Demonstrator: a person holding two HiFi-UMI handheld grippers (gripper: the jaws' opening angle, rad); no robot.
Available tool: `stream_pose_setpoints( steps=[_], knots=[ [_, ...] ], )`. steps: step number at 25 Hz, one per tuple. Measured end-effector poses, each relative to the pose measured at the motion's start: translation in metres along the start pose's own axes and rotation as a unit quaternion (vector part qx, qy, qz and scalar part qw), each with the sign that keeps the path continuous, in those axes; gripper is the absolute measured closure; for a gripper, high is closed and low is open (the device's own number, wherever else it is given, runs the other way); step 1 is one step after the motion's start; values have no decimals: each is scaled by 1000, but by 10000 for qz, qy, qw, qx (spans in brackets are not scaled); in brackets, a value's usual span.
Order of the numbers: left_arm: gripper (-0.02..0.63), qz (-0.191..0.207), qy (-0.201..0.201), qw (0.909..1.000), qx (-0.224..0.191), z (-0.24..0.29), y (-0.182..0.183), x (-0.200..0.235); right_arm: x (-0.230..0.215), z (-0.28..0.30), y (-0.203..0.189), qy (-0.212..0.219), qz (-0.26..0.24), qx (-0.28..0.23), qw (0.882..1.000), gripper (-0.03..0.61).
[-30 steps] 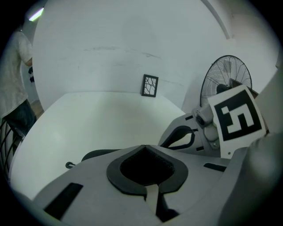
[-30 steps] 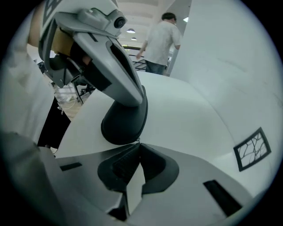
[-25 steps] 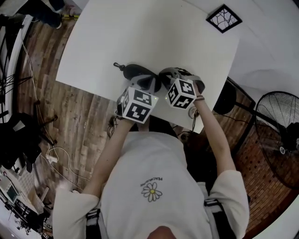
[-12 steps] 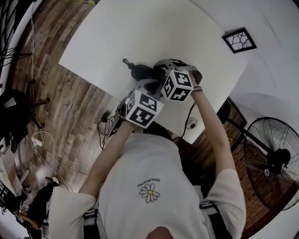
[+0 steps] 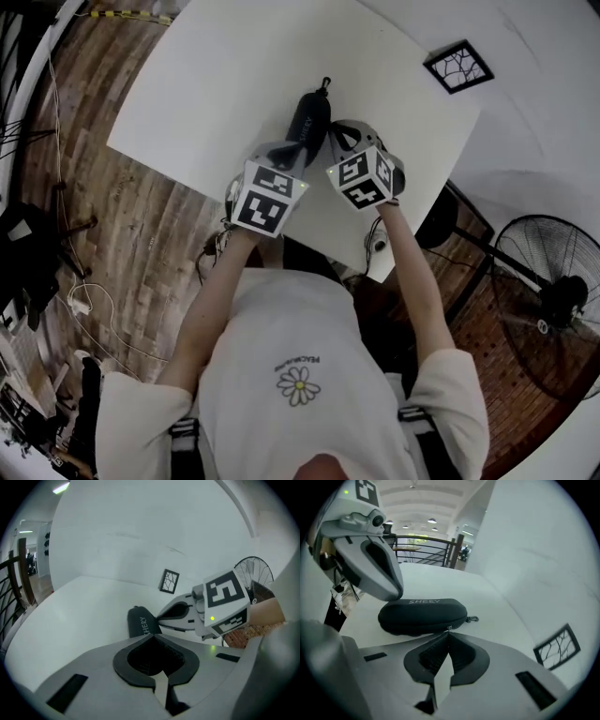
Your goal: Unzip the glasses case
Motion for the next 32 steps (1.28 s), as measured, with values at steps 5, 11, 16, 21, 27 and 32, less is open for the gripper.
stream_pose_setpoints(
  steps=[5,11,16,21,27,32],
  knots=[
    [600,442,-141,9989,103,7,10,-19,36,-26,-23,-53,557,257,9981,571],
    [600,1234,-206,9906,556,23,-15,-44,78,-47,-33,-100,1396,255,9898,572],
    [600,1734,-146,9837,459,18,-14,-50,93,-47,-34,-77,1707,290,9849,572],
    [600,1811,-223,9795,854,24,-28,-50,106,-46,-33,-36,1731,350,9843,572],
    [600,1723,-237,9816,784,26,-30,-49,102,-47,-50,-151,1511,572,9868,572],
    [600,1572,-335,9839,779,24,-30,-51,76,-51,-77,-326,1078,884,9897,571]
  ],
)
Point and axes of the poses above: the fingertips, and each gripper's own axes: z forward along the fingers, x to its left, y out of its top, the point moved 1 cm from there along -z, backward along the fingers, and after that the axes turned 13 degrees about -z, right-handed, at the moved point
